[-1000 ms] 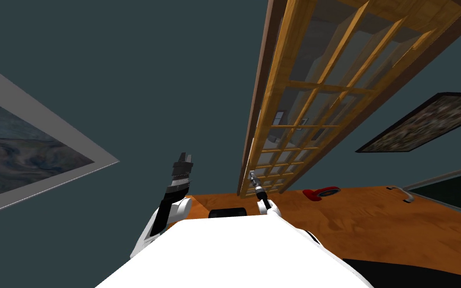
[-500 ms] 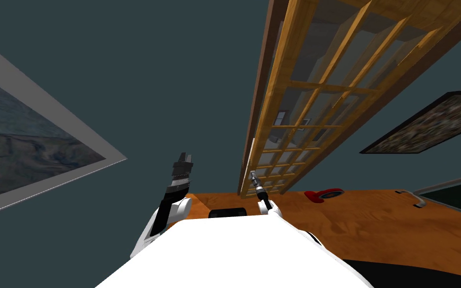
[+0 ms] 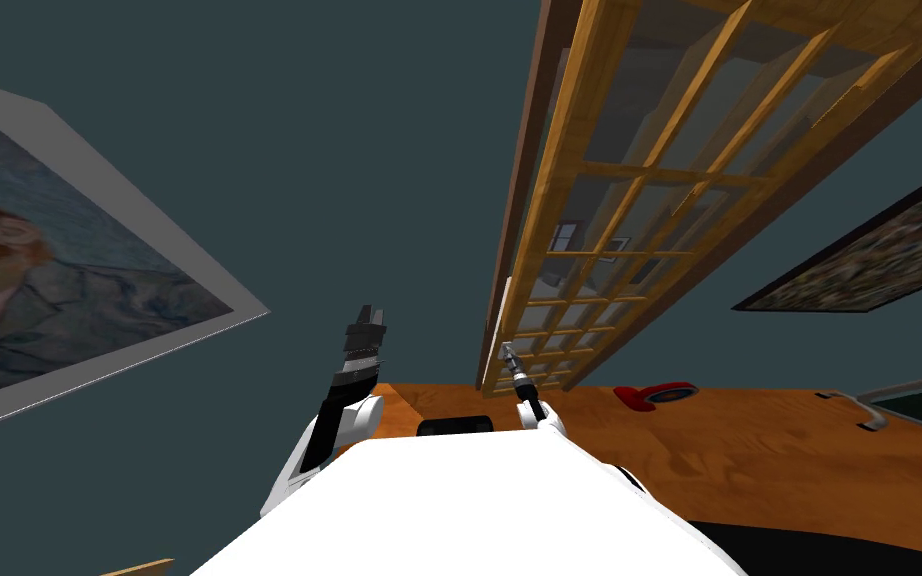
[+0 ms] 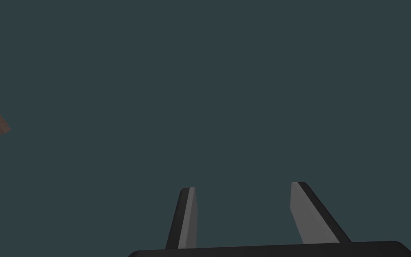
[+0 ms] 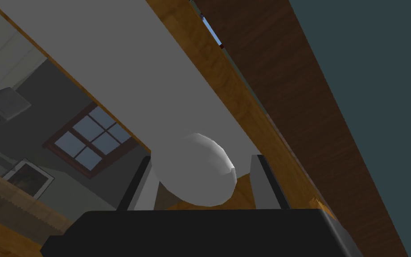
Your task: Pull the door open
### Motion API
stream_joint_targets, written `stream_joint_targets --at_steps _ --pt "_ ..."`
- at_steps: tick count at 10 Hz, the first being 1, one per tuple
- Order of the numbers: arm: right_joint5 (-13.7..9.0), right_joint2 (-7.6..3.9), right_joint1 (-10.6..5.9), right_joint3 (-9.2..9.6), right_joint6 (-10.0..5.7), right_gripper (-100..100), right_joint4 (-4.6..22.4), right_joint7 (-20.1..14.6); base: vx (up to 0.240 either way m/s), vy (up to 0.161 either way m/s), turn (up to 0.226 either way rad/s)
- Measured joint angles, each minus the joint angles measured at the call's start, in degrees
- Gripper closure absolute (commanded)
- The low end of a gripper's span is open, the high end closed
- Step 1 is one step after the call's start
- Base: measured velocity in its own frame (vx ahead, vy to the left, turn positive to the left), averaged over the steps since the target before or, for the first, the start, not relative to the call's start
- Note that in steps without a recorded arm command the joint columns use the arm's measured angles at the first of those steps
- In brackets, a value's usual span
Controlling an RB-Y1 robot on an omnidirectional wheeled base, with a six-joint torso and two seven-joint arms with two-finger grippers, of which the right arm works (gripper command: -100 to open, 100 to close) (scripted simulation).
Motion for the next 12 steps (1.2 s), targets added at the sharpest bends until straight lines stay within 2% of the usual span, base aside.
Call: stream_joint_targets --at_steps 1,2,4,5,7,8,9,10,11,12 --pt "-0.14 -0.13 -0.48 0.01 0.03 100 0.74 -0.67 -0.015 -0.005 0.055" --pt "-0.59 -0.24 -0.12 0.27 0.29 100 0.14 -1.9 -0.041 -0.012 0.064" --pt "-1.95 -0.88 -1.79 0.36 -1.38 100 3.47 -4.3 -0.023 -0.007 0.032" --pt "-2.01 -0.75 -1.47 0.49 -1.02 100 2.69 -4.8 -0.009 -0.008 0.057" --pt "-3.11 -1.31 -0.43 1.28 -0.37 100 1.16 -8.02 -0.026 -0.013 0.056" --pt "-3.59 -1.4 -1.21 1.27 -0.81 100 2.49 -9.09 -0.026 -0.019 0.047" --pt "-4.22 -1.47 -1.12 1.52 -1.23 100 2.73 -10.35 -0.018 -0.005 0.047" --pt "-4.36 -1.51 0.42 1.97 -0.11 100 0.01 -11.85 -0.021 -0.004 0.06" --pt "-4.97 -1.47 0.56 2.15 0.45 100 -0.47 -13.26 -0.025 -0.005 0.008" --pt "-5.4 -1.7 -0.51 2.14 -0.49 100 1.59 -14.04 -0.031 -0.007 0.082"
